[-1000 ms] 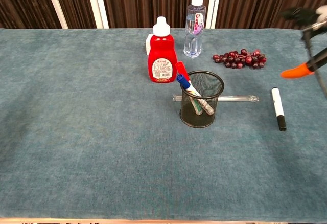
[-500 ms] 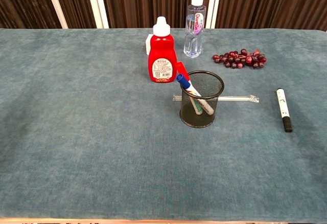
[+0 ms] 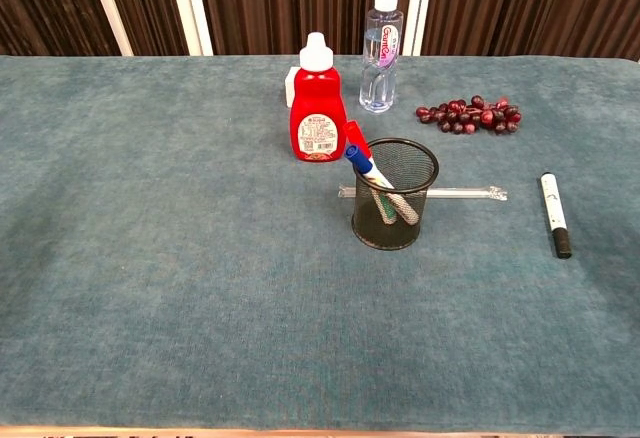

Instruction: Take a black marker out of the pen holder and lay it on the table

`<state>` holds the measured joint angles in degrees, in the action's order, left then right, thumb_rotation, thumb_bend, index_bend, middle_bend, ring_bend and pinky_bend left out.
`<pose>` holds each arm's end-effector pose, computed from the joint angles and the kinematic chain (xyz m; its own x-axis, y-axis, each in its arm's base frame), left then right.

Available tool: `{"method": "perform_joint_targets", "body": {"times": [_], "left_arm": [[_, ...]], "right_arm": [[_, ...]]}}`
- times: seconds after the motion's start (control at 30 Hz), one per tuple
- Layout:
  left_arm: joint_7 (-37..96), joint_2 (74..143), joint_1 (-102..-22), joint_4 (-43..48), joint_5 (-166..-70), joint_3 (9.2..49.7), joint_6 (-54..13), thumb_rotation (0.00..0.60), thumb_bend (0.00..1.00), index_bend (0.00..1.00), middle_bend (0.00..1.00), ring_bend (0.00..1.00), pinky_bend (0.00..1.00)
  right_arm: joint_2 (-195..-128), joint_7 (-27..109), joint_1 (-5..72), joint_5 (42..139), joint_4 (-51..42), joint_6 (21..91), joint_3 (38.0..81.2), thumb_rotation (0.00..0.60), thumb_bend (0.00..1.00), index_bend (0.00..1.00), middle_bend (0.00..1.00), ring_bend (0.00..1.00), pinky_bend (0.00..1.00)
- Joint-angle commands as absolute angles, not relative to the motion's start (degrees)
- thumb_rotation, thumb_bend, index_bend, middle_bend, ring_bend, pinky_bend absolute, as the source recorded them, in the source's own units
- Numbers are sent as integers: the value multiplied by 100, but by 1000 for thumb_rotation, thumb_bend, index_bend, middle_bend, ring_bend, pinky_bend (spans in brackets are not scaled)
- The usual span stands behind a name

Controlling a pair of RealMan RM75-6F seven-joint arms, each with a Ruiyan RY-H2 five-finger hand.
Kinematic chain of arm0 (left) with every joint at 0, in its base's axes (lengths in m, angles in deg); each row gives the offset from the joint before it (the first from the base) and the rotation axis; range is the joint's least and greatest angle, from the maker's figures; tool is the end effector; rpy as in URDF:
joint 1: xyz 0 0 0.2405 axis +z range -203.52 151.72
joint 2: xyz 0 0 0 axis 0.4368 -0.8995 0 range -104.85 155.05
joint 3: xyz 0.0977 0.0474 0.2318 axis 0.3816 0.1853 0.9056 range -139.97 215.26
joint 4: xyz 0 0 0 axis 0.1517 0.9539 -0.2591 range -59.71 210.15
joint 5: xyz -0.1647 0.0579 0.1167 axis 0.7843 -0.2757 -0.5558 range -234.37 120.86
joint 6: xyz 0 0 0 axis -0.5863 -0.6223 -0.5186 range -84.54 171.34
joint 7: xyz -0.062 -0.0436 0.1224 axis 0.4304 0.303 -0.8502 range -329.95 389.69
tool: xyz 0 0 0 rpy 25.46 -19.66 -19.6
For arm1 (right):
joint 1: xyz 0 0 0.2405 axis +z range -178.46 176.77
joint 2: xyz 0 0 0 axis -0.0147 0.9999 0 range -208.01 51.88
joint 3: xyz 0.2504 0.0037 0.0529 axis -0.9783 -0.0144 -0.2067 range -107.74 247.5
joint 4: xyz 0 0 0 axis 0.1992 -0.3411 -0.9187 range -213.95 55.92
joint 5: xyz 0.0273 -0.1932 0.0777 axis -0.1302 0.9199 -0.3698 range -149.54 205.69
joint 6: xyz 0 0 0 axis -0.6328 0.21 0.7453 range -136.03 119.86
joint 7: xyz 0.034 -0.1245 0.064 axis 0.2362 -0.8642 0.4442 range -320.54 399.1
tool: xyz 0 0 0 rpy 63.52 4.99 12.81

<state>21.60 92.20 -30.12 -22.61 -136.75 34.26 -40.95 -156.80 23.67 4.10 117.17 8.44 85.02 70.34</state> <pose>-0.3025 0.1769 0.1381 0.3821 0.0340 0.9235 0.9190 0.0909 -0.3836 -0.2884 -0.1676 0.0936 0.4865 0.0825 0.8698 -0.8698 -0.0477 0.4911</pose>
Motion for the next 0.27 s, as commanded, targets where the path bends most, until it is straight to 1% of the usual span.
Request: {"method": "perform_joint_targets", "body": {"times": [0.03,0.27], "left_arm": [[2148,9221,-3014,-2262,-13674,3424,-4095,600,408,160,30,30,89],[2147,9218,-3011,-2264,-13686,3430,-4098,600,408,160,30,30,89]], "right_arm": [[-15670,2364,392,11743,864,8502,7023,600,158,0,0,0,167],[-15691,2335,350,11823,892,8503,6989,600,159,0,0,0,168]]}}
